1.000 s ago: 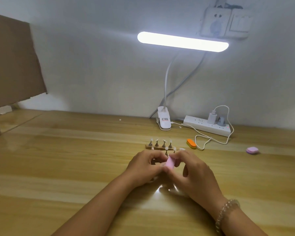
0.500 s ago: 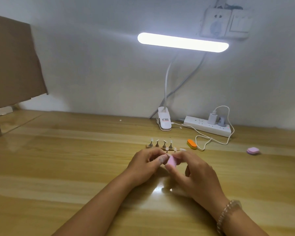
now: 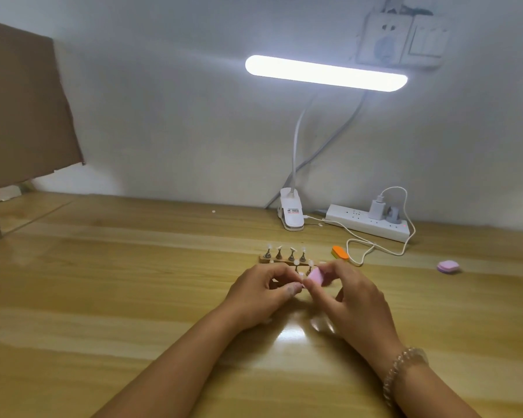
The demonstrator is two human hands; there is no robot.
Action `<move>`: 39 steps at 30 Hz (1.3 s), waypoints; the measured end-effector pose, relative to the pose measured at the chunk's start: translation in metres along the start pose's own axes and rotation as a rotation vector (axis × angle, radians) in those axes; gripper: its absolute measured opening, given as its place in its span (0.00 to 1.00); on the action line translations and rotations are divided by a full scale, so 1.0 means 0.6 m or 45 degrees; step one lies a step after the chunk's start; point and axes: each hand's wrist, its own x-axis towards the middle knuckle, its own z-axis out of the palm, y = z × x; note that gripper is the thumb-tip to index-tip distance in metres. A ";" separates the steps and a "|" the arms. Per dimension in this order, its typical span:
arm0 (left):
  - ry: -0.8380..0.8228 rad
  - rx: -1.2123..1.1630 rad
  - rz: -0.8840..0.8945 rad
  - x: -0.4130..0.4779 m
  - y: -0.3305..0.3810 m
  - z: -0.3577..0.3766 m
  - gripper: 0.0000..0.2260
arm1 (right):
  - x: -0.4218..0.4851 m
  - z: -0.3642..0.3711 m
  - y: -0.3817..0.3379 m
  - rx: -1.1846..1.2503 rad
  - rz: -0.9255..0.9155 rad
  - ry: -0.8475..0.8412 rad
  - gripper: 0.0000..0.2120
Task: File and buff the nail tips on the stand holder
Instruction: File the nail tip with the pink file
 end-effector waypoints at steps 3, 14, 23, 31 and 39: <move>-0.001 0.039 -0.004 0.002 -0.002 -0.001 0.06 | -0.009 0.003 -0.008 -0.055 -0.155 -0.048 0.16; -0.010 0.049 0.020 0.003 -0.004 0.000 0.04 | -0.004 0.001 -0.004 0.007 -0.068 -0.068 0.14; 0.011 0.045 0.030 0.004 -0.005 0.000 0.05 | -0.001 0.000 -0.002 -0.011 -0.017 -0.037 0.16; -0.034 0.018 0.004 0.003 -0.004 0.001 0.09 | -0.001 0.000 -0.004 0.078 0.002 -0.045 0.17; -0.053 0.041 0.019 0.002 -0.002 0.000 0.09 | 0.000 -0.002 0.000 -0.012 0.031 -0.066 0.19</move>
